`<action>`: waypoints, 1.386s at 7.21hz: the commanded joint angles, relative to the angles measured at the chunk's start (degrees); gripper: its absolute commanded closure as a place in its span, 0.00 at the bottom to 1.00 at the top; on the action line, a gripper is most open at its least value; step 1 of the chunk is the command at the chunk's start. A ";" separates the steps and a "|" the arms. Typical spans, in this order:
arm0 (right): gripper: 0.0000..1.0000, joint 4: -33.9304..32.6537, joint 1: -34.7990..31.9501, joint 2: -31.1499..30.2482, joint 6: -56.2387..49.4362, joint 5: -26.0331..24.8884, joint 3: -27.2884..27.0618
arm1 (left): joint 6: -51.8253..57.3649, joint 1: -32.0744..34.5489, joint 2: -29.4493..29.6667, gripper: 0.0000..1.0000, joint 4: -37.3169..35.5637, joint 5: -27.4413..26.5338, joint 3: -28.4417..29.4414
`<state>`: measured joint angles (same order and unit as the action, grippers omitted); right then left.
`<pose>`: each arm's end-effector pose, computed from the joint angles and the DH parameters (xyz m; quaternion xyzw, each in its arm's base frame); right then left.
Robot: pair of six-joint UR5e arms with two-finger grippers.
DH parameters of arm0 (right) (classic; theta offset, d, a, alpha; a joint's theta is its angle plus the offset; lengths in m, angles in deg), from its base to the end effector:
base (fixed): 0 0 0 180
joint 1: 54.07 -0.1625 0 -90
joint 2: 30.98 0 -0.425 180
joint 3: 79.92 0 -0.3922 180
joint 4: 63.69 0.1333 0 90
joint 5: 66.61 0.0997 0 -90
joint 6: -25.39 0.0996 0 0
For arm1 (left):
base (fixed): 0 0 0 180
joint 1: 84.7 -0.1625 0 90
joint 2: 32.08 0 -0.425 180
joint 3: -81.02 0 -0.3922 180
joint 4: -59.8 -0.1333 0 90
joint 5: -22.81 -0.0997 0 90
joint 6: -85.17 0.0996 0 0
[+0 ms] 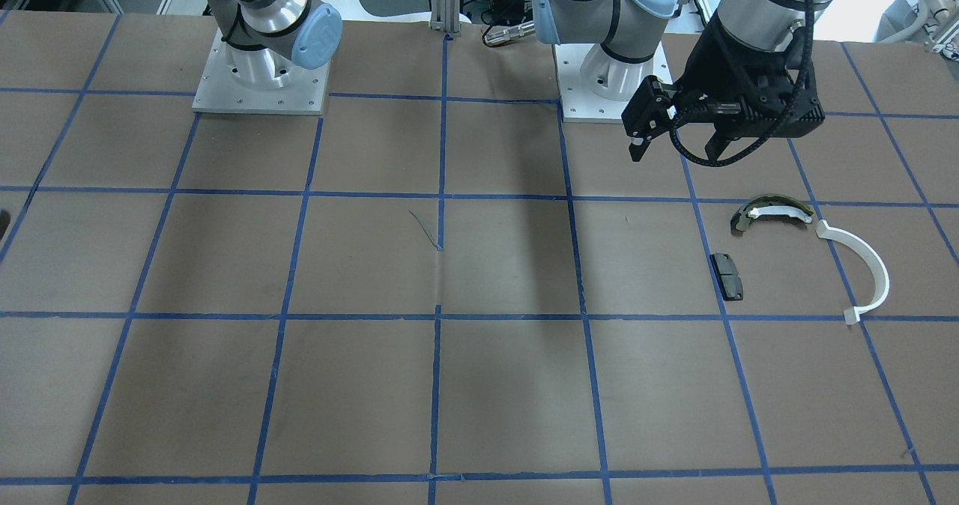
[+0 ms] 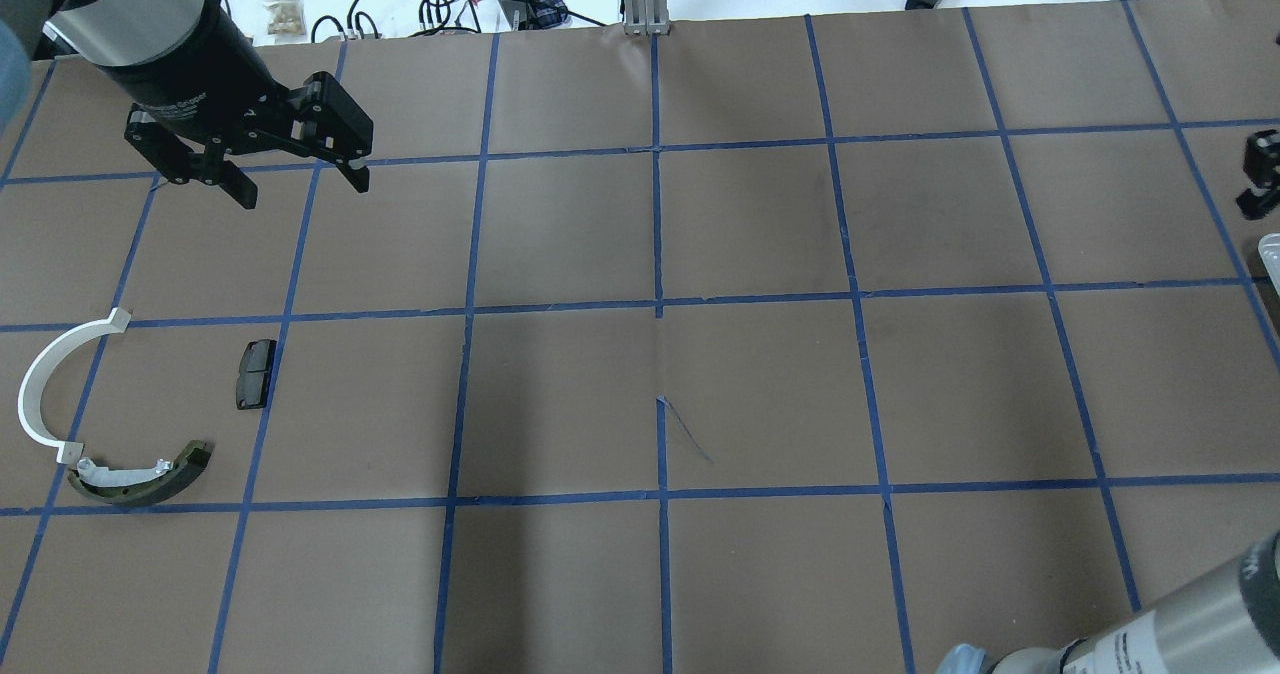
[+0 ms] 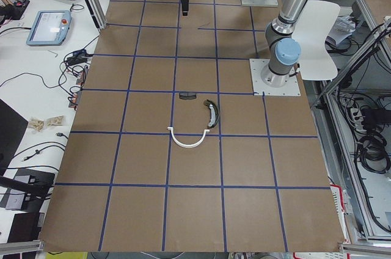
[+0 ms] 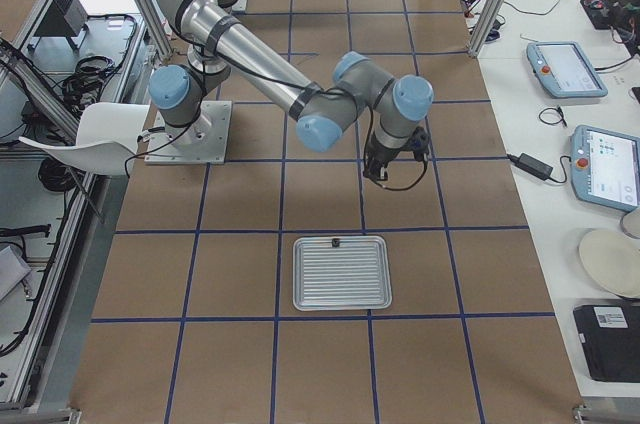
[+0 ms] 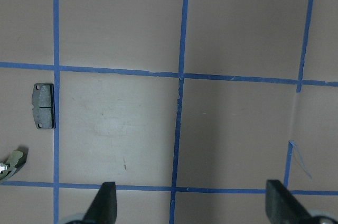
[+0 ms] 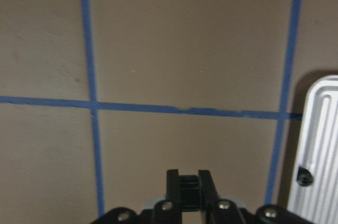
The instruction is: Place bearing gear from tray to pile
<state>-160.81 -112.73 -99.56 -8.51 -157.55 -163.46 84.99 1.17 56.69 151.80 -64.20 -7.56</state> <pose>-0.2097 -0.5974 0.3446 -0.0228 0.9974 0.0620 0.0300 -0.1033 -0.4922 0.5072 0.0374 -0.9989 0.0066 0.0259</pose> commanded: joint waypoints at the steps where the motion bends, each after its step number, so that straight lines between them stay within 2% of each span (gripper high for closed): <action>1: 1.00 0.88 -11.78 -1.46 13.63 2.87 -1.71 | 0.00 0.00 0.00 0.00 0.02 0.00 0.07; 3: 1.00 -0.25 -23.54 -1.46 26.80 9.51 -4.95 | 0.00 0.00 0.00 0.00 0.02 0.00 -0.01; 5: 1.00 -7.08 -35.06 -1.03 43.23 10.52 -8.03 | 0.00 0.00 0.00 0.00 -0.07 0.00 0.07; 7: 1.00 -15.60 -45.53 -0.24 51.44 11.30 -11.72 | 0.00 0.00 0.00 0.00 0.02 0.00 0.08; 8: 1.00 -20.17 -49.41 1.33 56.61 13.75 -13.13 | 0.00 0.00 0.00 0.00 -0.07 0.00 -0.01; 9: 1.00 -25.52 -52.92 3.53 62.06 13.86 -14.01 | 0.00 0.00 0.00 0.00 0.02 0.00 0.08; 10: 1.00 -28.01 -55.22 5.37 63.68 13.86 -14.54 | 0.00 0.00 0.00 0.00 0.02 0.00 -0.01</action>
<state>-184.42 -164.32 -96.53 51.31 -144.05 -177.04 84.99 1.18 56.69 151.80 -64.20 -7.53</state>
